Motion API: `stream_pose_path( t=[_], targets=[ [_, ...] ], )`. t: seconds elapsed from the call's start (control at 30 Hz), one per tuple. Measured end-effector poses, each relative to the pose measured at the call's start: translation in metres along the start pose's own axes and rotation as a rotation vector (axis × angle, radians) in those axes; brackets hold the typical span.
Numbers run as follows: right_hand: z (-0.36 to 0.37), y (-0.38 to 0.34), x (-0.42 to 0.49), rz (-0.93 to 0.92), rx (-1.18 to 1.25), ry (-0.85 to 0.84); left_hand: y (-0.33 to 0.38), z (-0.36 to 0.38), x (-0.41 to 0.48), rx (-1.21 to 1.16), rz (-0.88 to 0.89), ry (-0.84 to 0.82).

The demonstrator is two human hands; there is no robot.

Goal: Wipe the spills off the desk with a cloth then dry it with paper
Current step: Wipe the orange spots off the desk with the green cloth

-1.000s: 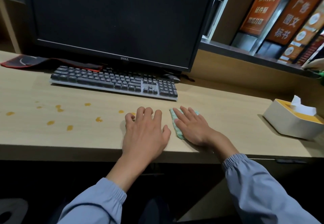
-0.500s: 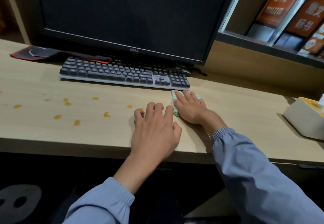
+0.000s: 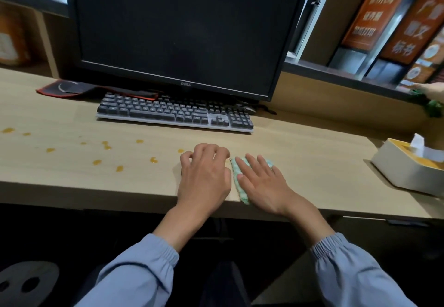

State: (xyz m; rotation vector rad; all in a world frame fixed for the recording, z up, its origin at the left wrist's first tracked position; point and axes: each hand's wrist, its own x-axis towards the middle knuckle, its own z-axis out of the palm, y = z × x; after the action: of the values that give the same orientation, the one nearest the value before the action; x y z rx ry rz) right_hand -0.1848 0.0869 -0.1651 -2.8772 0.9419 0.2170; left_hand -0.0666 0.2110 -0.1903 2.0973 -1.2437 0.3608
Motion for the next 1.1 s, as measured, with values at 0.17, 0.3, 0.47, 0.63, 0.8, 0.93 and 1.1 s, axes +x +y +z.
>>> stream_pose_path(
  t=[0.17, 0.3, 0.47, 0.63, 0.8, 0.93, 1.1],
  targets=[
    [0.006, -0.004, -0.01, 0.003, 0.006, 0.003, -0.031, -0.018, -0.011, -0.029, 0.008, 0.12],
    [0.001, -0.007, 0.001, -0.008, 0.018, -0.007, -0.06, -0.033, -0.004, 0.059, -0.019, 0.138],
    [-0.007, -0.016, 0.037, -0.007, 0.032, -0.011, -0.075, -0.041, 0.01, 0.115, -0.011, 0.138],
    [-0.015, -0.021, 0.085, -0.008, 0.037, -0.001, -0.079, -0.032, 0.005, 0.132, -0.007, 0.123],
    [-0.022, -0.027, 0.114, 0.03, 0.04, -0.028, -0.078, -0.029, 0.004, 0.171, -0.022, 0.088],
    [-0.022, -0.029, 0.112, 0.027, 0.038, -0.003, -0.078, -0.032, 0.005, 0.176, -0.043, 0.072],
    [-0.017, -0.034, 0.091, -0.011, 0.027, 0.017, -0.076, -0.036, 0.005, 0.169, -0.062, 0.041]
  ],
)
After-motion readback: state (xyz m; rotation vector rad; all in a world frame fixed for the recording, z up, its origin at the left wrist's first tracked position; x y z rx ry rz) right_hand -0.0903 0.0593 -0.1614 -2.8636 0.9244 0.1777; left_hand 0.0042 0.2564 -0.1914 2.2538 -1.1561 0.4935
